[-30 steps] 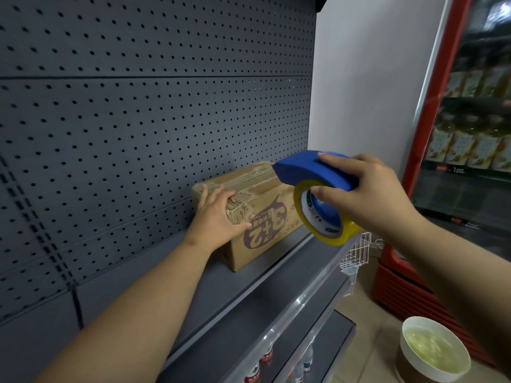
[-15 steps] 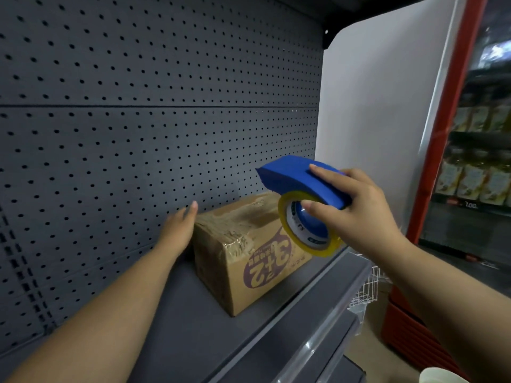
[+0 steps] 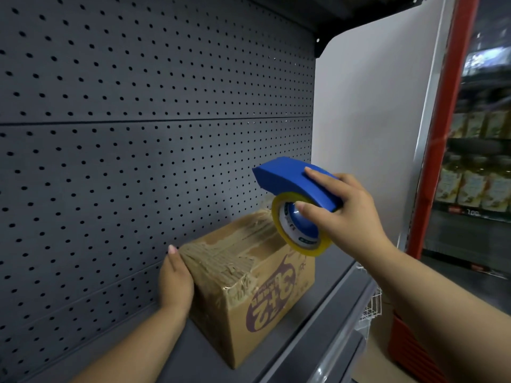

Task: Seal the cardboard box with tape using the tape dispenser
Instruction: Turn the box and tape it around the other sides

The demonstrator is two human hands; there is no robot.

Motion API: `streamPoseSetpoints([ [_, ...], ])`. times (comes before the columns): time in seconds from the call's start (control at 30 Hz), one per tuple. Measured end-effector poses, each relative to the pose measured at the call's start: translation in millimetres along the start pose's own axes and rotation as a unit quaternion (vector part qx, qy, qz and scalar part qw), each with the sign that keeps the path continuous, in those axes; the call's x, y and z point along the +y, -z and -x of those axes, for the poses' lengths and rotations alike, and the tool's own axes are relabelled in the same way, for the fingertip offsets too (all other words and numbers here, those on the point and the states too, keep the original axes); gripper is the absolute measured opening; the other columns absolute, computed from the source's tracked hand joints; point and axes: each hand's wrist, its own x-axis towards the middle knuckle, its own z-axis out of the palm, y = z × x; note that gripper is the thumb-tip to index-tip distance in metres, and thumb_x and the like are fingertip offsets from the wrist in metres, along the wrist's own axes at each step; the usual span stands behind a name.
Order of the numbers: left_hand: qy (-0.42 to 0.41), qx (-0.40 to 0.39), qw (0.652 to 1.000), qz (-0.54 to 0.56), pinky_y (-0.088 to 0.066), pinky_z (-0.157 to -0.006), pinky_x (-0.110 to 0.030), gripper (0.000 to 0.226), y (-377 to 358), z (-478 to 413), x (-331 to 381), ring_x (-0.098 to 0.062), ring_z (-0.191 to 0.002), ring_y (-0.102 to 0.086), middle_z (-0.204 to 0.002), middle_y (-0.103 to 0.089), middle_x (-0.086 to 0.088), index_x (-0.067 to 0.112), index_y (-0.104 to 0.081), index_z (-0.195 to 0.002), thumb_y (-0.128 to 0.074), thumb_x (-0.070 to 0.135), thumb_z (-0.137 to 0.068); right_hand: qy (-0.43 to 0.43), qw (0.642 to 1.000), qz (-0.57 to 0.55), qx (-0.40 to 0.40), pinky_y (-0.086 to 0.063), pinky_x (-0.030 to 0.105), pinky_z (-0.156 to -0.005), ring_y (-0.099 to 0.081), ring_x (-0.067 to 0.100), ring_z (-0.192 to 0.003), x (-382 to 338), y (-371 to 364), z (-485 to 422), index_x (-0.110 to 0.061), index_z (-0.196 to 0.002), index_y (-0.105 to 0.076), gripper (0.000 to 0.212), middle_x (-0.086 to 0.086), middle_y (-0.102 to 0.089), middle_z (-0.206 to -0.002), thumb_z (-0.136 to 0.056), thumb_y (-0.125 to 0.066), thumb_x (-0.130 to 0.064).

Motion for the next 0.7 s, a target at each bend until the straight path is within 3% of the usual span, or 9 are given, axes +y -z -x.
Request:
streamPoseSetpoints([
  [0.13, 0.097, 0.003, 0.986, 0.133, -0.041, -0.094, -0.038, 0.057, -11, 6, 2, -0.024, -0.106, -0.053, -0.113, -0.056, -0.009, 0.008, -0.051, -0.123, -0.02, 0.049, -0.097, 0.001, 1.0, -0.014, 0.003, -0.044, 0.017, -0.077, -0.049, 0.01, -0.096, 10, -1, -8, -0.037, -0.129, -0.05, 0.058, 0.0, -0.049, -0.11, -0.075, -0.071, -0.032],
  [0.27, 0.153, 0.001, 0.967, 0.203, -0.04, -0.097, -0.037, 0.047, -8, -5, -1, -0.027, -0.118, -0.053, -0.128, -0.056, -0.015, 0.006, -0.052, -0.125, -0.033, 0.04, -0.098, 0.006, 1.0, -0.022, 0.007, -0.041, 0.013, -0.073, -0.049, 0.009, -0.096, 20, -2, -18, -0.036, -0.129, -0.052, 0.057, 0.0, -0.049, -0.109, -0.075, -0.072, -0.031],
  [0.33, 0.181, -0.014, 0.955, 0.235, -0.041, -0.1, -0.036, 0.035, -2, -10, 0, -0.027, -0.119, -0.054, -0.124, -0.06, -0.013, 0.009, -0.059, -0.117, -0.04, 0.031, -0.098, 0.008, 1.0, -0.027, 0.004, -0.04, 0.01, -0.071, -0.049, 0.007, -0.093, 25, -1, -22, -0.036, -0.129, -0.052, 0.057, 0.0, -0.049, -0.109, -0.075, -0.072, -0.032],
  [0.43, 0.185, -0.04, 0.964, 0.187, -0.046, -0.087, -0.035, 0.028, 7, -17, 8, -0.033, -0.115, -0.057, -0.103, -0.066, -0.011, 0.012, -0.065, -0.095, -0.042, 0.028, -0.097, 0.018, 0.999, -0.036, -0.005, -0.04, 0.012, -0.074, -0.05, 0.008, -0.095, 33, 1, -30, -0.038, -0.128, -0.052, 0.059, -0.001, -0.05, -0.109, -0.071, -0.07, -0.042],
  [0.47, 0.176, -0.038, 0.973, 0.147, -0.046, -0.084, -0.034, 0.032, 8, -20, 13, -0.033, -0.115, -0.057, -0.105, -0.066, -0.012, 0.012, -0.066, -0.098, -0.04, 0.031, -0.098, 0.02, 0.999, -0.044, -0.007, -0.04, 0.013, -0.075, -0.05, 0.007, -0.095, 35, 2, -33, -0.039, -0.127, -0.052, 0.06, -0.002, -0.05, -0.11, -0.069, -0.067, -0.044],
  [0.6, 0.069, 0.01, 0.998, 0.002, -0.034, -0.101, -0.034, 0.046, 7, -34, 63, -0.024, -0.125, -0.05, -0.135, -0.056, -0.009, 0.014, -0.062, -0.122, -0.029, 0.038, -0.099, 0.034, 0.996, -0.084, -0.009, -0.041, 0.013, -0.076, -0.05, -0.001, -0.095, 41, 9, -47, -0.042, -0.124, -0.052, 0.058, -0.003, -0.049, -0.109, -0.068, -0.064, -0.043],
  [0.7, 0.112, -0.12, 0.986, 0.028, -0.034, -0.1, -0.033, 0.054, -21, -37, 117, -0.024, -0.116, -0.055, -0.131, -0.059, -0.01, 0.008, -0.059, -0.123, -0.027, 0.043, -0.099, 0.057, 0.993, -0.106, -0.006, -0.042, 0.008, -0.076, -0.05, -0.007, -0.095, 45, 12, -55, -0.048, -0.121, -0.049, 0.057, -0.009, -0.05, -0.105, -0.066, -0.064, -0.048],
])
